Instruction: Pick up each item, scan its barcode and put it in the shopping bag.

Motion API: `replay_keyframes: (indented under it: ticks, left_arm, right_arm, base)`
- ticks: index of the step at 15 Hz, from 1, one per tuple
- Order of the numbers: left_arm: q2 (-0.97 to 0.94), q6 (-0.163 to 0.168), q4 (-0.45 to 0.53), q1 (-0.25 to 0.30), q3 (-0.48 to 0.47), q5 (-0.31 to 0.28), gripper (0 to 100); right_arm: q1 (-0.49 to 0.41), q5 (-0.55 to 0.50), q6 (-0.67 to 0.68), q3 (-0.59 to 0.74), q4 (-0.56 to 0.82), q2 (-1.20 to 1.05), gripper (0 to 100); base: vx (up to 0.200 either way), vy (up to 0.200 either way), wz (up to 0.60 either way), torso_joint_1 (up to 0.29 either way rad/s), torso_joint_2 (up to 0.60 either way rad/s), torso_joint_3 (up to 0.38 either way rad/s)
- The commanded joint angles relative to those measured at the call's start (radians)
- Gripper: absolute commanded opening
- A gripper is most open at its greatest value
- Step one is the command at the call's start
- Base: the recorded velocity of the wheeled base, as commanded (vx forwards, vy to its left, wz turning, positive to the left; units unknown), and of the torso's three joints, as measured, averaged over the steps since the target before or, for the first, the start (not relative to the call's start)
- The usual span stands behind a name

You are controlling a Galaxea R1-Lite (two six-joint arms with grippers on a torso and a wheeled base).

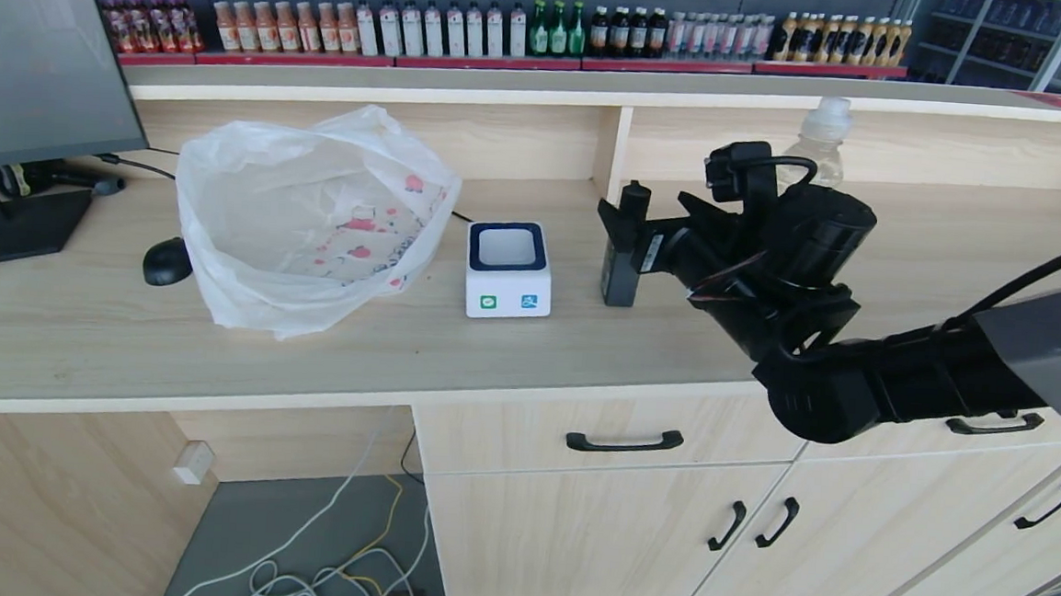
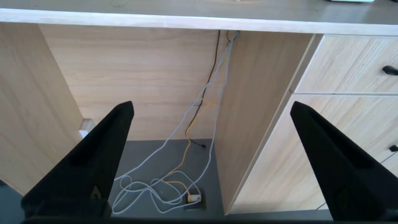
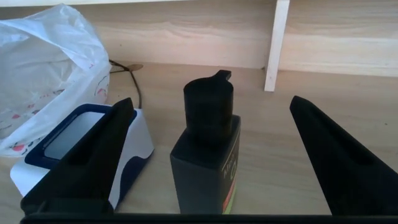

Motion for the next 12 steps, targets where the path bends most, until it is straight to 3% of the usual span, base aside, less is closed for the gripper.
replay_keyframes:
  ticks: [1, 12]
  left_arm:
    - [0.000, 0.000, 0.000, 0.000, 0.000, 0.000, 100]
    - [0.000, 0.001, 0.000, 0.000, 0.000, 0.000, 100]
  right_arm:
    - [-0.004, 0.000, 0.000, -0.020, -0.001, 0.043, 100]
    - [-0.004, -0.058, -0.002, -0.137, 0.044, 0.106, 100]
  base:
    - [0.000, 0.000, 0.00, 0.000, 0.00, 0.000]
    - [0.000, 0.000, 0.00, 0.000, 0.00, 0.000]
